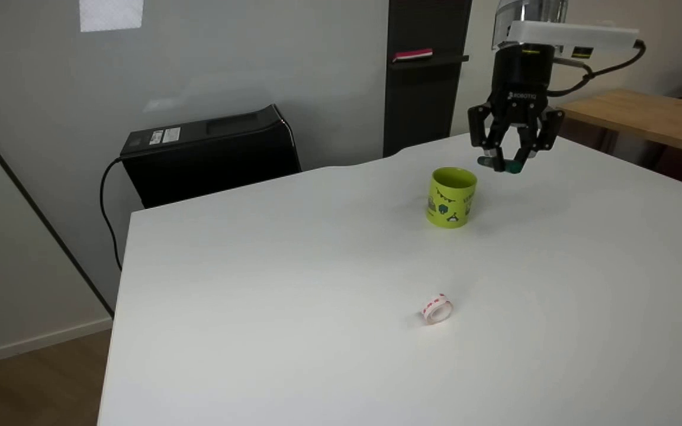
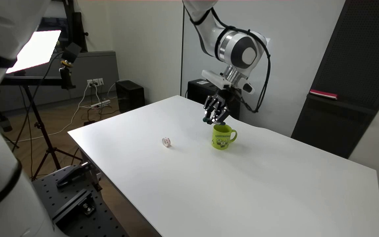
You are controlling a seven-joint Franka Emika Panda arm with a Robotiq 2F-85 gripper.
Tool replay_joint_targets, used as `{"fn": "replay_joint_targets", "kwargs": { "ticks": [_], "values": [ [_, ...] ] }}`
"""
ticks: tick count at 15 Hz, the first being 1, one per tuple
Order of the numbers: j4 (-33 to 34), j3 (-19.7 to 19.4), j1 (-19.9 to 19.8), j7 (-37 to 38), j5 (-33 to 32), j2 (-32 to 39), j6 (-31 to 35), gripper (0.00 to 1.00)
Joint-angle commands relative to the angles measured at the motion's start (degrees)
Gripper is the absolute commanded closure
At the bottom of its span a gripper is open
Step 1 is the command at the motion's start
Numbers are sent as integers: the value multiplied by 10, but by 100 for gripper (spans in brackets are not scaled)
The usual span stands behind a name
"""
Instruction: Put the marker in the mug
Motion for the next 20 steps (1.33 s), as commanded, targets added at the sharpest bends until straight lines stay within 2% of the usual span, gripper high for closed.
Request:
{"fn": "replay_joint_targets", "kwargs": {
  "ticks": [1,5,9,15,20],
  "values": [
    [86,3,-33,-3,32,36,-68,95],
    [154,7,-59,0,75,92,-101,95],
    [213,10,-72,15,108,155,-107,95],
    [283,20,-69,29,116,218,-111,95],
    [319,30,-59,36,109,230,-115,95]
  ]
}}
